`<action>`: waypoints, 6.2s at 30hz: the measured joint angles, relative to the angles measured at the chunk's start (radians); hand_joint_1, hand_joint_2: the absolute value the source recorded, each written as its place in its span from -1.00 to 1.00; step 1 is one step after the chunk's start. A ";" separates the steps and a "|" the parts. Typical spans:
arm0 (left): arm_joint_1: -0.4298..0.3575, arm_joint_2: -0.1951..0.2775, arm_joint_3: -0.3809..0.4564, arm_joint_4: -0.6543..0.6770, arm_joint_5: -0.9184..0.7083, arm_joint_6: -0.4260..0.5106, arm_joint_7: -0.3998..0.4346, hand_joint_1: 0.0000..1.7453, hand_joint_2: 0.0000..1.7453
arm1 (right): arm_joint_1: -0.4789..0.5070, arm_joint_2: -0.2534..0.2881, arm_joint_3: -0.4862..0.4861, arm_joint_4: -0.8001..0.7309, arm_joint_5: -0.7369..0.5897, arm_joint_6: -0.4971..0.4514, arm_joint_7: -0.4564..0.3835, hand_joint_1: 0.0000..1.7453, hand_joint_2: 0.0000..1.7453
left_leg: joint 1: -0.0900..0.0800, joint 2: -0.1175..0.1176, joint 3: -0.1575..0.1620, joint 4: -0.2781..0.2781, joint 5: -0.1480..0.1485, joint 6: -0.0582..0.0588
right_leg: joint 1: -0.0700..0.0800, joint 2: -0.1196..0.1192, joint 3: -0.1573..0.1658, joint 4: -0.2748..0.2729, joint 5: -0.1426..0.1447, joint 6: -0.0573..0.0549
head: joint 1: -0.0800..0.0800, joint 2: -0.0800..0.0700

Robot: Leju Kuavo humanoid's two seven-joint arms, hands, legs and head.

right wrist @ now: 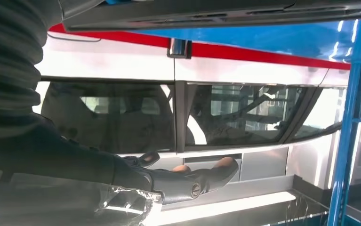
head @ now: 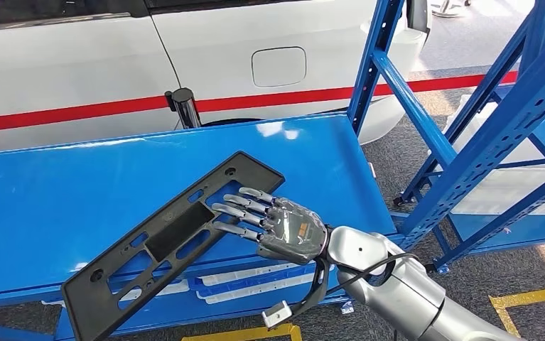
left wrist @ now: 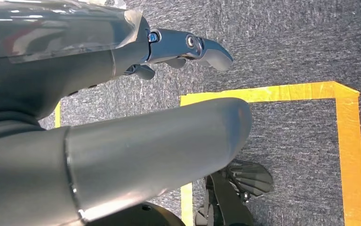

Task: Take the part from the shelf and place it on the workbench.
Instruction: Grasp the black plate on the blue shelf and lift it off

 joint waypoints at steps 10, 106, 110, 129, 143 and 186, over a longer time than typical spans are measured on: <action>0.000 -0.004 0.007 0.000 -0.008 0.000 -0.004 -1.00 -1.00 | -0.033 0.042 0.049 0.073 -0.015 0.004 0.006 -1.00 1.00 | 0.000 0.000 -0.001 0.000 0.000 0.000 | 0.000 0.000 0.000 0.000 0.000 0.000 | 0.000 0.000; 0.000 -0.021 0.036 0.000 -0.042 -0.009 -0.009 -1.00 -1.00 | -0.003 0.316 0.148 0.395 0.114 -0.072 0.078 1.00 1.00 | 0.000 0.000 0.000 0.000 0.000 0.000 | 0.000 0.000 -0.001 0.000 0.000 0.000 | 0.000 0.000; 0.000 -0.021 0.036 0.000 -0.043 -0.010 -0.009 -1.00 -1.00 | -0.004 0.316 0.147 0.391 0.114 -0.070 0.077 1.00 1.00 | 0.000 0.000 0.000 0.000 0.000 0.000 | 0.000 0.000 -0.001 0.000 0.000 0.000 | 0.000 0.000; 0.000 -0.021 0.036 0.000 -0.049 -0.011 -0.012 -1.00 -1.00 | -0.004 0.312 0.146 0.373 0.117 -0.052 0.079 -1.00 1.00 | 0.000 0.000 0.000 0.000 0.000 0.000 | 0.000 0.000 -0.001 0.000 0.000 0.000 | 0.000 0.000; 0.000 -0.022 0.037 0.000 -0.051 -0.011 -0.012 -1.00 -1.00 | -0.003 0.309 0.131 0.351 0.121 -0.050 0.085 -1.00 1.00 | 0.000 0.000 0.000 0.000 0.000 0.000 | 0.000 0.000 -0.001 0.000 0.000 0.000 | 0.000 0.000; 0.000 -0.029 0.050 0.000 -0.073 -0.009 0.002 -1.00 -1.00 | -0.005 0.370 0.133 0.378 0.208 -0.029 0.150 -1.00 1.00 | 0.000 0.000 0.000 0.000 0.000 0.000 | 0.000 0.000 -0.001 0.000 0.000 0.000 | 0.000 0.000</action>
